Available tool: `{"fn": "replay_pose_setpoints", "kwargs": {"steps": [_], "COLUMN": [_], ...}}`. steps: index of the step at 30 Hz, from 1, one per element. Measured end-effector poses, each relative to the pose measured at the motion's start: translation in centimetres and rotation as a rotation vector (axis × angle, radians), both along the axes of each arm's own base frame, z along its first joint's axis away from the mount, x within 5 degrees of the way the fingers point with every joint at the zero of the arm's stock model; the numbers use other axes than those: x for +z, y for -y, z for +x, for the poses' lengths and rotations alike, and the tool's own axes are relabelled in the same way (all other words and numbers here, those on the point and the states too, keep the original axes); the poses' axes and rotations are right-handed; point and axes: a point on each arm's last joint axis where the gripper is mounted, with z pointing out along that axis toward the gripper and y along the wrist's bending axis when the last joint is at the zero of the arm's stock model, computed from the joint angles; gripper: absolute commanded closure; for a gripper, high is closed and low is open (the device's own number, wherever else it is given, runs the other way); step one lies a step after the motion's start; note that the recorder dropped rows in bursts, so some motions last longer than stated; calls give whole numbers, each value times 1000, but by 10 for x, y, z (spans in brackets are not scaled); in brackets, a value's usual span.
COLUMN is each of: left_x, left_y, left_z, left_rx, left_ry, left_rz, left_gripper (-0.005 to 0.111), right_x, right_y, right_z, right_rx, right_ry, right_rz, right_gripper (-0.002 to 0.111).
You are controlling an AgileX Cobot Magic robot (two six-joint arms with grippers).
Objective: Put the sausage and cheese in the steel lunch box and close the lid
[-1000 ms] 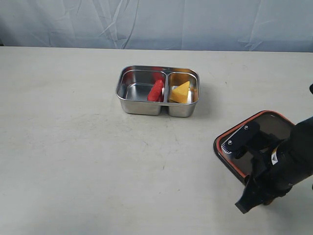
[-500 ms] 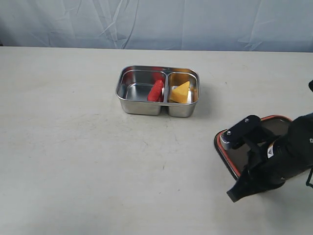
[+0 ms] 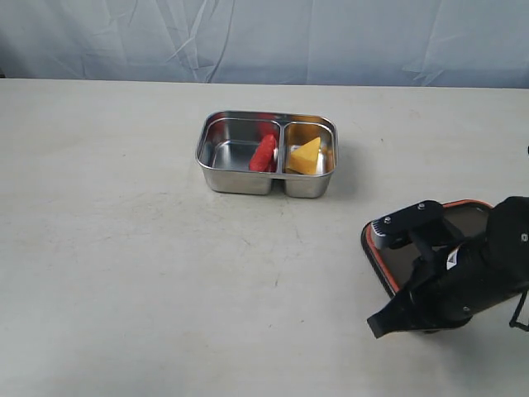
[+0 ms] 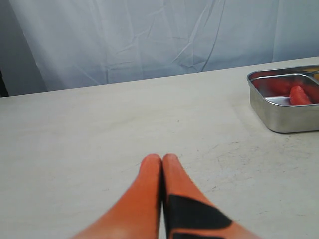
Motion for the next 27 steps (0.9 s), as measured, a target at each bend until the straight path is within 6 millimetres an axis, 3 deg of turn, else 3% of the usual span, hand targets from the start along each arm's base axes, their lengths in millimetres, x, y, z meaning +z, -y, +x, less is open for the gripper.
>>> {"fn": "replay_pose_setpoints", "kwargs": {"steps": [8, 10, 11, 14, 21, 25, 27], "left_x": [3, 10, 16, 33, 50, 56, 60], "left_y": [-1, -1, 0, -1, -5, -6, -7], "left_z": [1, 1, 1, 0, -5, -8, -10], "left_rx": [4, 2, 1, 10, 23, 25, 12], "left_ry": [43, 119, 171, 341, 545, 613, 653], "left_rz": [57, 35, -28, -190, -247, -269, -361], "left_gripper": [107, 107, 107, 107, 107, 107, 107], "right_x": [18, 18, 18, 19, 18, 9, 2], "right_y": [0, 1, 1, 0, 0, 0, 0], "right_z": [-2, -1, 0, 2, 8, 9, 10], "right_rx": [-7, -1, 4, 14, 61, 86, 94], "right_ry": [58, 65, 75, 109, 170, 149, 133], "right_rz": [46, 44, 43, 45, 27, -6, -25], "right_gripper": [107, 93, 78, 59, 63, 63, 63]}}
